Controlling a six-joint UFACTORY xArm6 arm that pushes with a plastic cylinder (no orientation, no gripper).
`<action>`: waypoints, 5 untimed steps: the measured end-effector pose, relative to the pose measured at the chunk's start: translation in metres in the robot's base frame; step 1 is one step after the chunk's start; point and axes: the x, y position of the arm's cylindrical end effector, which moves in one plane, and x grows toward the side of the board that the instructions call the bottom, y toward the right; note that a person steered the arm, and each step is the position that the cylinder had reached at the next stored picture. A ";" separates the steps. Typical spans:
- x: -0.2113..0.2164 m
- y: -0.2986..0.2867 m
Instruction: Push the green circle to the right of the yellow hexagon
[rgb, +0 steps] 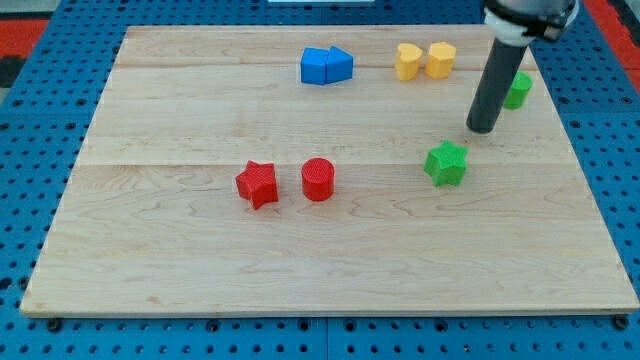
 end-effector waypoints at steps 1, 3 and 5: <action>-0.009 0.063; -0.067 0.068; -0.095 0.071</action>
